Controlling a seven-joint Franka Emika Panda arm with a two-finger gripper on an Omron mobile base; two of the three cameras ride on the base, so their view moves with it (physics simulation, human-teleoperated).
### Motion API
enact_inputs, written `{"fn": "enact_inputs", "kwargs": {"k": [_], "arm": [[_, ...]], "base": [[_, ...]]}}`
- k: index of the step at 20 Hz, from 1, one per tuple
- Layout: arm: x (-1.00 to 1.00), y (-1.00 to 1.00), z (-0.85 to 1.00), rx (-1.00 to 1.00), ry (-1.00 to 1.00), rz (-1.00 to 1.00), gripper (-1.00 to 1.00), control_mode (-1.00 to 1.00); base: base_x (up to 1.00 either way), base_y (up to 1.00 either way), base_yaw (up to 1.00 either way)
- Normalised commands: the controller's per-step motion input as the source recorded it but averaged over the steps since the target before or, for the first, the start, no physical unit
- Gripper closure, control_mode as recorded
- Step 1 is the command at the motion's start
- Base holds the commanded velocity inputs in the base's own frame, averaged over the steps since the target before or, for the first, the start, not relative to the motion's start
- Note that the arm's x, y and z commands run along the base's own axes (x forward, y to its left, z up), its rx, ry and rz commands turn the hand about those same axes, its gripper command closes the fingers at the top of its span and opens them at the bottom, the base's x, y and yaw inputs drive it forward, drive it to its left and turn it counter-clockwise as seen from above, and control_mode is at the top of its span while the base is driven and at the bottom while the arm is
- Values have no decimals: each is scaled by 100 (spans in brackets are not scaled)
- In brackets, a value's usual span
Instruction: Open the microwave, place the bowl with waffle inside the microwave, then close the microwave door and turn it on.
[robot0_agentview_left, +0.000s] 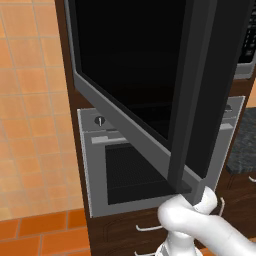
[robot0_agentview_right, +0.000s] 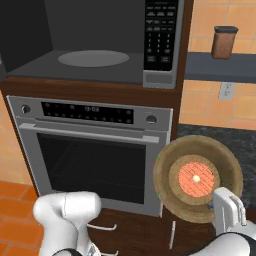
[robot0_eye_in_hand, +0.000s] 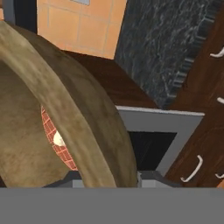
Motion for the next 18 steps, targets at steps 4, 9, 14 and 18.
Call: {"fn": "enact_inputs", "kwargs": {"k": [4, 9, 14, 18], "arm": [[-26, 100, 83, -8, -6, -1, 100, -100], [-11, 100, 83, -11, 0, 0, 100, -100], [-4, 100, 78, -13, 0, 1, 100, -100], [0, 100, 82, -9, 0, 4, 100, -100]], "base": [[0, 0, 0], [0, 0, 0], [0, 0, 0], [0, 0, 0]]}}
